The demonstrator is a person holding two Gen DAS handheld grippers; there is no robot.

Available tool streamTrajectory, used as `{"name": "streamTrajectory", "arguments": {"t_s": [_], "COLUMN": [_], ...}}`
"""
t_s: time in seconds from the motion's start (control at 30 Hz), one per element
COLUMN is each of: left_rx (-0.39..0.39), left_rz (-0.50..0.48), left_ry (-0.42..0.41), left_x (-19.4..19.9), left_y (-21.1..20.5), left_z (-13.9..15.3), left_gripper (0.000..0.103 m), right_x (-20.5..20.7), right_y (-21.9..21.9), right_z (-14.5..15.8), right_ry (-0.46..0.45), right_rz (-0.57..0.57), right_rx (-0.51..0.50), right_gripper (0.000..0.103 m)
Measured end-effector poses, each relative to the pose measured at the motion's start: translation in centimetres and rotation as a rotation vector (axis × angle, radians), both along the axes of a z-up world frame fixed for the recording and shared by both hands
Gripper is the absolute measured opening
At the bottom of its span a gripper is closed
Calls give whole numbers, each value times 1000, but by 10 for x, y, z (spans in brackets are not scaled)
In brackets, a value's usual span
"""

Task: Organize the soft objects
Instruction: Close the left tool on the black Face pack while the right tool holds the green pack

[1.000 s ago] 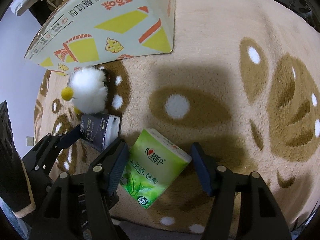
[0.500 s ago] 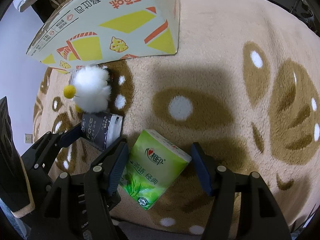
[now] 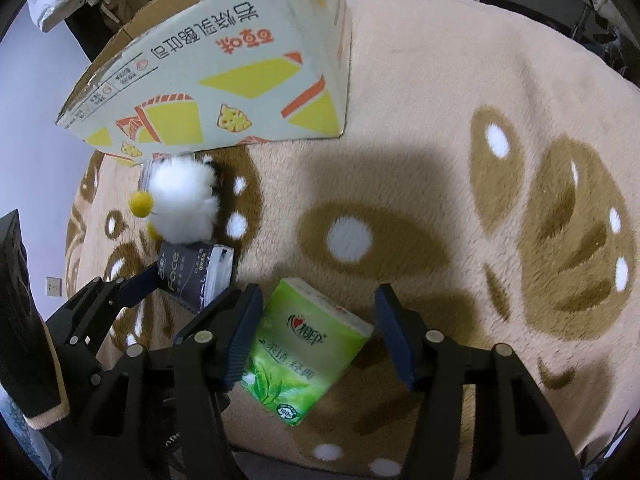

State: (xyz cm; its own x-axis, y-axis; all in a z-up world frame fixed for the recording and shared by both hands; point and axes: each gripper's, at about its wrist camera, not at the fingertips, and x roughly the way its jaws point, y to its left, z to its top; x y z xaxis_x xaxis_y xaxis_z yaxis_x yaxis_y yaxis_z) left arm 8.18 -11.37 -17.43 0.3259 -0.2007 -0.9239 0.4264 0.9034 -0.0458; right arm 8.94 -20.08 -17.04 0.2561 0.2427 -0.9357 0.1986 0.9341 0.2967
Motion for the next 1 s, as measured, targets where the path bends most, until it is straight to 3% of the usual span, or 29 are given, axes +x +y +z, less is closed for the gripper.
{"name": "streamTrajectory", "arguments": {"t_s": [0.33,0.47,0.7,0.83,0.93,1.0], "left_rx": [10,17,21,20,19,18], "left_rz": [21,24,38,58,74,87], "left_ry": [-2,-9,-21,-32,-38,-51], "left_x": [1,1,-3,-6,-7,-9], "left_y": [8,11,14,18,23,27], "left_z": [2,3,8,14,17,21], "left_gripper": [64,64,64,64,64,64], "right_x": [-2,-5,-11,-17,-22,-23], "right_y": [-3,-7,-15,-20,-23,-22], "right_z": [-8,-8,-11,-11,-11,-7], "right_ry": [30,43,79,94,90,68], "right_rz": [-19,-38,-70,-92,-106,-111], "right_rx": [50,25,79,124,140,137], "right_gripper": [52,68,69,50,46,26]}}
